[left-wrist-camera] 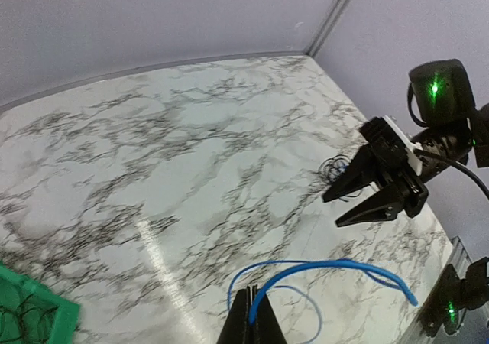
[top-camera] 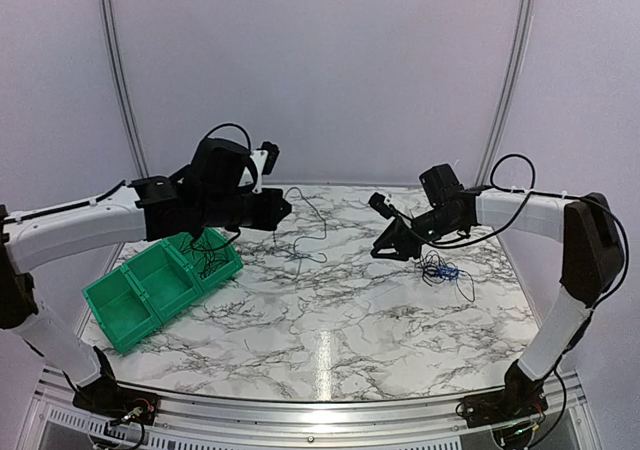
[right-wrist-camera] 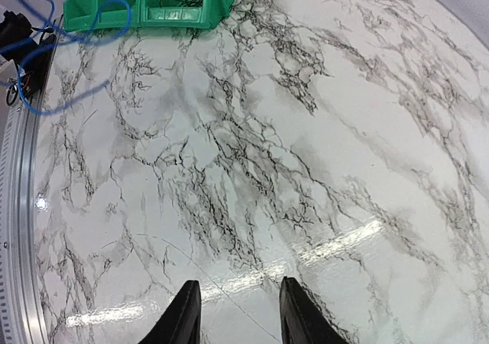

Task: Untangle the cables

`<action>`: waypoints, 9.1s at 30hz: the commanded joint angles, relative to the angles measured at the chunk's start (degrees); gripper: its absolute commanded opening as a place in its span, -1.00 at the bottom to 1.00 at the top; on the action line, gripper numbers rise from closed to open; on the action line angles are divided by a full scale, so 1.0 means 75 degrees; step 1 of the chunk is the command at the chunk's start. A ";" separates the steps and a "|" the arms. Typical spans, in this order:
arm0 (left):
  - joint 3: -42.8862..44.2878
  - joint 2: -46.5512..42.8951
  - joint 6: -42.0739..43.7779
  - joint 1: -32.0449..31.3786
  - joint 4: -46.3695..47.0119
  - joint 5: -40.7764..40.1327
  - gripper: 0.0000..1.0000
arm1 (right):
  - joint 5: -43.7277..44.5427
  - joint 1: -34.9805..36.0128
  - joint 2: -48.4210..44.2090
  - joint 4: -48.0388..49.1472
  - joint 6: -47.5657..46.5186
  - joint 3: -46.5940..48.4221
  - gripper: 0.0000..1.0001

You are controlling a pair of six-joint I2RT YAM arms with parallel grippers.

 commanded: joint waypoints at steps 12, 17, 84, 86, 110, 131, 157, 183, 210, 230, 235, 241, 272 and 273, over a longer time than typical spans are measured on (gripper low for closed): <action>0.0076 -0.2094 -0.0632 0.1952 -0.5595 -0.2690 -1.00 | 0.0479 0.0129 -0.0129 0.0577 -0.0815 -0.0776 -0.27; 0.0162 -0.1910 -0.0672 0.2522 -0.6629 -0.3512 -1.00 | 0.0585 0.0126 -0.0143 0.0574 -0.0981 -0.0840 -0.27; -0.3116 -0.0977 -0.1402 0.4601 -0.3137 -0.2788 -1.00 | 0.0873 0.0153 0.0038 0.0242 -0.1324 -0.0783 -0.27; -0.3291 -0.1052 -0.1387 0.4607 -0.3147 -0.2813 -1.00 | 0.0855 0.0161 0.0097 0.0195 -0.1331 -0.0756 -0.27; -0.1881 -0.4100 -0.0493 0.4597 -0.5061 -0.3473 -1.00 | 0.1010 0.0344 0.0362 0.0093 -0.1402 -0.0688 -0.27; -0.1935 -0.2266 -0.0315 0.4607 -0.4275 -0.3520 -1.00 | 0.1268 0.0440 0.0425 0.0003 -0.1524 -0.0667 -0.27; -0.3491 -0.0645 -0.1124 0.4601 -0.2443 -0.2471 -1.00 | 0.1446 0.0588 0.0751 -0.0241 -0.1759 -0.0542 -0.27; -0.2394 -0.2502 -0.0185 0.4600 -0.4106 -0.1292 0.08 | 0.1393 0.0291 0.0199 -0.0384 -0.1356 -0.0145 -0.26; -0.3139 -0.1916 0.1442 0.1477 0.2475 0.0178 0.98 | 0.4244 -0.2584 -0.0988 -0.1300 -0.0688 -0.0834 -0.23; -0.2581 -0.1180 0.1237 0.1398 0.2236 -0.2205 0.86 | 0.4255 -0.2590 -0.1665 -0.1600 -0.1474 -0.2757 -0.06; -0.2517 -0.1081 0.1249 0.1387 0.2478 -0.0613 0.58 | 0.4437 -0.2590 -0.1497 -0.1237 -0.1271 -0.2776 -0.20; -0.2282 -0.0735 0.1363 0.1199 0.2728 0.0702 0.33 | 0.3616 -0.2505 -0.1871 -0.1903 -0.1324 -0.2370 -1.00; 0.1942 0.4195 0.2353 -0.1879 0.6157 -0.0217 0.37 | -0.1889 -0.1175 -0.2791 -0.3384 -0.0559 0.3874 -1.00; 0.2114 0.4434 0.2130 -0.1883 0.6157 -0.0561 0.34 | -0.2042 -0.1172 -0.2764 -0.3376 -0.0427 0.4134 -1.00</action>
